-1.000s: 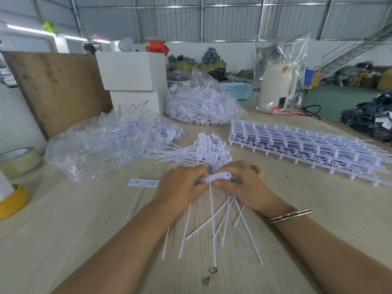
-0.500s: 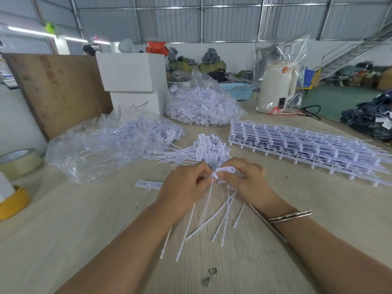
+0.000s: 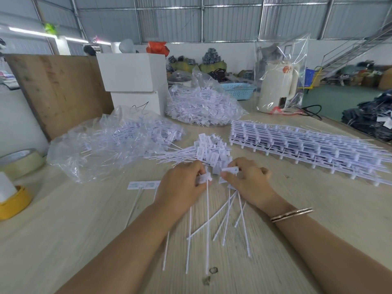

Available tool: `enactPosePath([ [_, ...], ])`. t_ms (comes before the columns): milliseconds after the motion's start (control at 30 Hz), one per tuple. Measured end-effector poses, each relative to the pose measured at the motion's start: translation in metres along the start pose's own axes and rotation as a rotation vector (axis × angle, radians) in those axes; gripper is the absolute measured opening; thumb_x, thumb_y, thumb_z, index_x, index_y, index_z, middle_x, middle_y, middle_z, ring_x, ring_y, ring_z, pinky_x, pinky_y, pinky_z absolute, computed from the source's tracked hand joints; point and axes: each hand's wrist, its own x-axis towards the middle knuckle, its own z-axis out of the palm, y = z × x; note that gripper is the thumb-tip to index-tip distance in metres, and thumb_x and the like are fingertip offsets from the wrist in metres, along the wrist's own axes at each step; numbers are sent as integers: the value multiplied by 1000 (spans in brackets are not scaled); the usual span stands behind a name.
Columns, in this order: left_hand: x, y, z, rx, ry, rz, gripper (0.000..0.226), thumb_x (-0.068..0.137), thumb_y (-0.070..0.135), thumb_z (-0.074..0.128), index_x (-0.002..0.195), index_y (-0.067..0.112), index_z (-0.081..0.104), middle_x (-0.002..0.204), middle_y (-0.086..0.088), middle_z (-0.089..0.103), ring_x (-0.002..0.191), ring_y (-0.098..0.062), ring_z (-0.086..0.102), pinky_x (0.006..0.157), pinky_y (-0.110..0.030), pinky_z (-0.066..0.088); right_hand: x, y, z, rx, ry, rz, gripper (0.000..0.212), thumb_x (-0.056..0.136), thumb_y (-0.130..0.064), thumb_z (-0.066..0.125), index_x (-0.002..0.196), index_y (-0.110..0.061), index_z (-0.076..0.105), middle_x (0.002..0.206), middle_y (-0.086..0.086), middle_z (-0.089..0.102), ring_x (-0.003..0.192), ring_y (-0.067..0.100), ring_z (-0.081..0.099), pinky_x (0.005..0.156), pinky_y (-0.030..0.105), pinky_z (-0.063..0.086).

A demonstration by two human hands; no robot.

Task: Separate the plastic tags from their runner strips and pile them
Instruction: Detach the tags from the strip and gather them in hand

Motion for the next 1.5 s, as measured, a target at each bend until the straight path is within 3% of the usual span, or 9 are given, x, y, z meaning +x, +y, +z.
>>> enactPosePath([
  [167,0,1,4,98,13,2,32,83,47,63,103,24,55,97,8,62,93,-15,57,81,-31,42,-2,2,-4,-7,101,21,21,84,-38,58,105,-35,55,113,-16,50,111,7,41,84,29,14],
  [333,3,3,7,171,13,-11,30,82,42,61,107,27,51,105,9,59,101,-16,55,84,-32,37,-15,-20,1,-63,22,-152,50,74,-75,34,87,-39,66,101,-23,47,102,-2,32,85,27,10],
  [633,1,5,1,1,-20,-36,30,78,55,56,93,28,57,89,14,60,84,-12,55,74,-32,41,-6,-10,-3,247,-65,-46,8,84,-29,63,76,-29,65,95,-11,57,107,12,49,103,28,22],
  [767,1,4,0,-172,-120,-33,17,85,36,58,102,32,62,94,11,64,86,-13,59,77,-35,49,-5,-9,-7,330,4,38,25,86,-25,57,63,-33,53,80,-12,54,90,14,53,100,50,31],
  [933,0,1,6,-75,-41,70,24,82,28,65,106,28,62,101,6,65,95,-17,58,80,-34,46,-6,-10,-5,248,-53,3,23,85,-38,57,66,-25,59,80,-10,56,91,4,51,91,33,26],
  [1067,1,-2,5,-122,-38,74,20,85,36,65,105,36,70,95,9,71,87,-12,63,76,-30,47,-9,-16,-7,305,-175,-187,15,81,-23,70,69,-15,66,66,-9,52,67,-1,48,71,21,29],
  [1300,2,-3,5,-133,-118,57,23,89,42,59,111,41,67,58,3,48,58,-5,47,57,-24,37,-9,-13,-7,246,-134,-177,13,82,-37,65,77,-25,66,78,-6,64,80,2,53,97,42,27],
  [1400,1,-3,6,-323,-150,-14,21,87,43,61,106,39,70,51,13,55,48,5,43,53,-17,29,-10,-14,-7,292,-106,-200,20,82,-30,68,64,-33,59,68,-10,60,69,-1,50,97,47,30],
  [1500,0,-3,5,-442,-146,2,21,86,37,64,107,39,68,70,15,70,61,8,54,58,-16,37,-10,-13,-7,445,-101,-181,16,82,-24,69,69,-16,66,69,2,66,68,6,55,84,38,39],
])
